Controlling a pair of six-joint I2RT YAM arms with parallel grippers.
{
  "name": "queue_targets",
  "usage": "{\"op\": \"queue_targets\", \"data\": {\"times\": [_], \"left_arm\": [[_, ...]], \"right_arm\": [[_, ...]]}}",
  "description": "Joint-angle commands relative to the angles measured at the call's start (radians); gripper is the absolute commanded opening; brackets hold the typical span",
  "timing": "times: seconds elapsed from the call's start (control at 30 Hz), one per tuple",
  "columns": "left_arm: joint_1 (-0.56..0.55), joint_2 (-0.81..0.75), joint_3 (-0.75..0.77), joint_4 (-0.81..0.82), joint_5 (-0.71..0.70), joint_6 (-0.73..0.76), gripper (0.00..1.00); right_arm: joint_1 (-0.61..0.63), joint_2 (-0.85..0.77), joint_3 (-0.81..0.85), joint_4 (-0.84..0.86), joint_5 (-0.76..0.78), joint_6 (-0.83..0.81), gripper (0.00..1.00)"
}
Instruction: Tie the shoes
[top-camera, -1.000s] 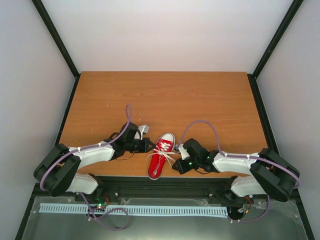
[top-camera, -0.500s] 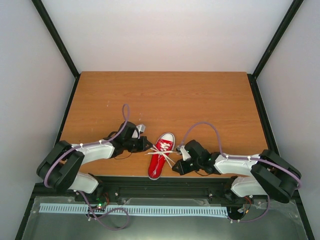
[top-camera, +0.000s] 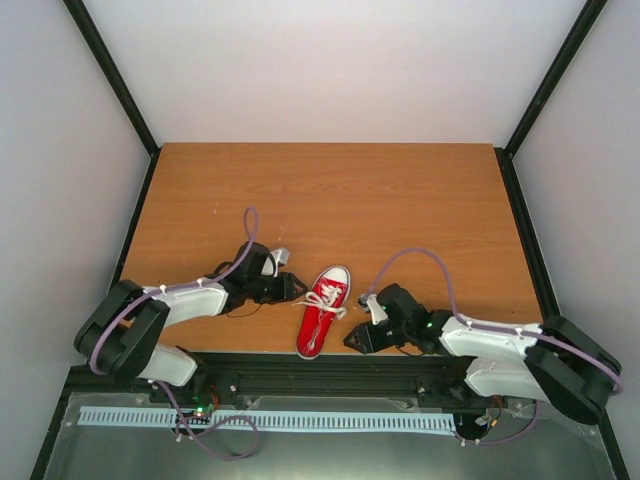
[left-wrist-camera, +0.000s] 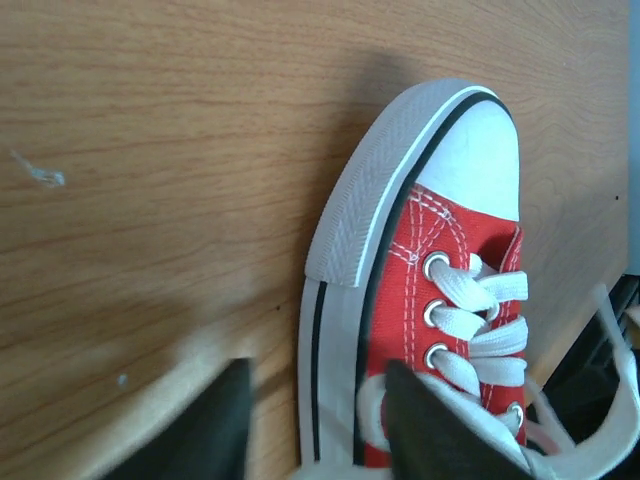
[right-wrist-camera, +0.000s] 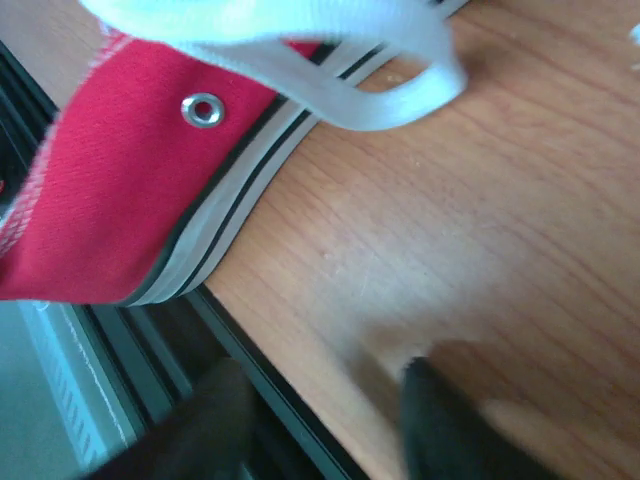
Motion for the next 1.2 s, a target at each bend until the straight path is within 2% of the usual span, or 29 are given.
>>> {"op": "queue_targets", "data": {"times": [0.0, 0.03, 0.07, 0.2, 0.3, 0.47, 0.53, 0.63, 0.8, 0.93, 1.03, 1.17], "left_arm": [[0.022, -0.07, 0.04, -0.037, 0.005, 0.093, 0.64], [0.022, -0.096, 0.049, -0.057, -0.001, 0.111, 0.76], [0.022, -0.123, 0.062, -0.081, -0.011, 0.129, 0.83], [0.022, -0.182, 0.145, -0.194, -0.056, 0.206, 0.99], [0.022, -0.164, 0.222, -0.189, -0.064, 0.218, 1.0], [0.037, -0.027, 0.396, -0.2, -0.122, 0.233, 1.0], [0.078, 0.028, 0.453, -0.209, -0.156, 0.239, 1.0], [0.194, 0.077, 0.491, -0.187, -0.174, 0.238, 1.0], [0.511, 0.018, 0.401, -0.109, -0.154, 0.202, 1.0], [0.755, -0.142, 0.252, -0.078, -0.31, 0.227, 1.0], [0.782, -0.241, 0.15, -0.049, -0.489, 0.287, 1.0], [0.782, -0.241, 0.07, 0.044, -0.504, 0.305, 1.0]], "right_arm": [[0.003, -0.131, -0.014, -0.21, 0.046, -0.036, 0.63], [0.002, -0.174, -0.003, -0.249, 0.063, -0.052, 0.72], [0.003, -0.215, 0.015, -0.287, 0.083, -0.069, 0.78], [-0.003, -0.319, 0.113, -0.384, 0.189, -0.143, 0.99], [-0.043, -0.287, 0.213, -0.362, 0.26, -0.195, 1.0], [-0.209, -0.074, 0.404, -0.293, 0.272, -0.262, 1.0], [-0.277, 0.008, 0.463, -0.248, 0.268, -0.311, 1.0], [-0.45, 0.12, 0.51, -0.156, 0.221, -0.373, 1.0], [-0.834, 0.191, 0.523, -0.086, 0.084, -0.348, 1.0], [-1.031, 0.09, 0.402, 0.049, 0.154, -0.309, 1.0], [-1.058, 0.0, 0.321, 0.122, 0.328, -0.335, 1.0], [-1.058, -0.049, 0.196, 0.291, 0.468, -0.347, 1.0]]}}
